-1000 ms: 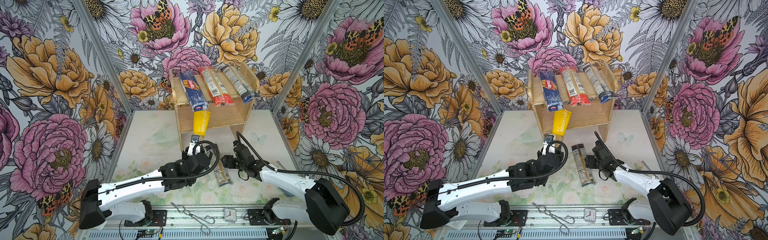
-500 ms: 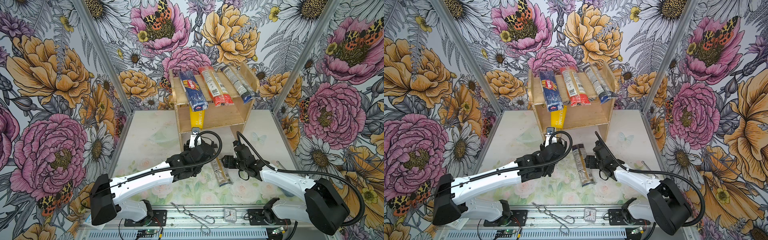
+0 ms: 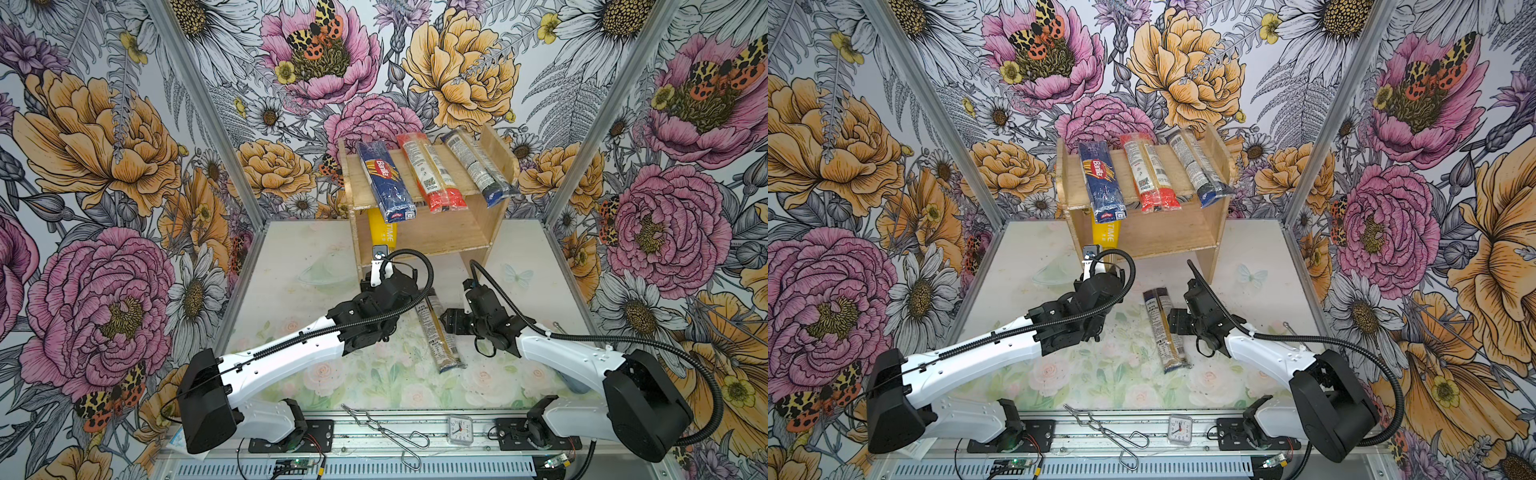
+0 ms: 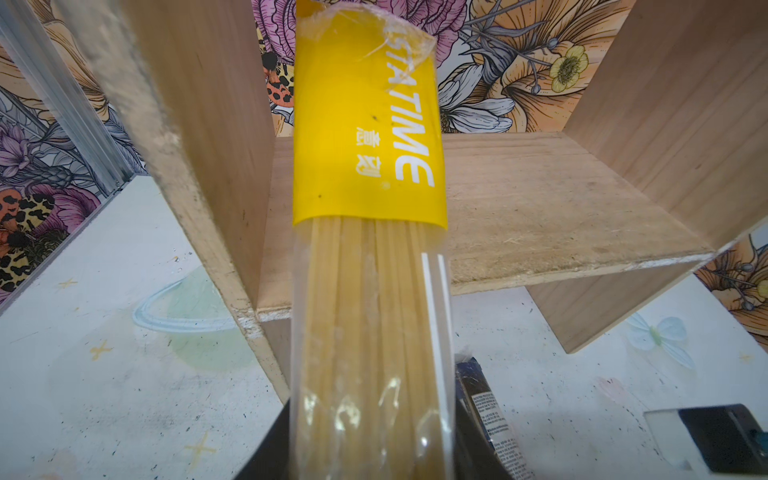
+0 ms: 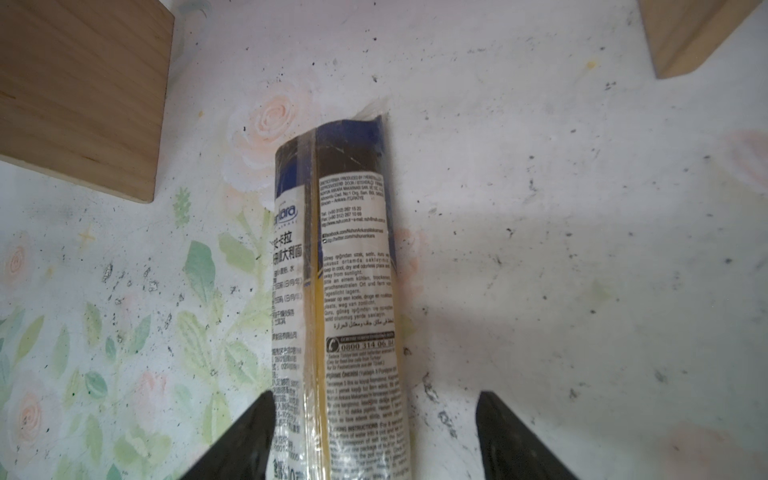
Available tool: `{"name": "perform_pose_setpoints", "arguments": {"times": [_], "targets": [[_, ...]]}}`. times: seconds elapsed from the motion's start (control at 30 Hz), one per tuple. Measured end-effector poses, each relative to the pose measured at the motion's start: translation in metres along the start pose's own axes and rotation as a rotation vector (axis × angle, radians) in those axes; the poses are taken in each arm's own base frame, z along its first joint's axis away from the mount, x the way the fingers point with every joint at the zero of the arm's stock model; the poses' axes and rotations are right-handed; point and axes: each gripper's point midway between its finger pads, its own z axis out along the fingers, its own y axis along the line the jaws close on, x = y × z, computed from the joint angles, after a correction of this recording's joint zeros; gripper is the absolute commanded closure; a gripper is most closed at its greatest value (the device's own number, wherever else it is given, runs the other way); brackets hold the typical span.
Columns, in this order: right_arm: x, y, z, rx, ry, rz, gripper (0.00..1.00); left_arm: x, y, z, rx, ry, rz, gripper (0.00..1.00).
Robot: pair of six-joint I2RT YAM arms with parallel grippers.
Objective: Place and organize the pasta boxes and bags onto the shelf
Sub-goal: 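Carry the upright yellow pack toward the shelf's lower opening with the left gripper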
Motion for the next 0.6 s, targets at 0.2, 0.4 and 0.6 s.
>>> {"name": "perform_pose_setpoints", "arguments": {"times": [0.2,0.4,0.6], "targets": [[0.001,-0.001,0.001,0.003,0.005,0.0,0.23,0.003,0.001,0.012,-0.01,0.009,-0.008,1.0],[0.003,-0.002,0.003,0.007,0.011,0.0,0.23,0.012,-0.003,0.023,-0.009,0.031,0.006,1.0],[0.003,-0.002,0.003,0.007,0.011,-0.004,0.23,0.014,-0.006,0.026,-0.003,0.036,0.013,1.0]]}}
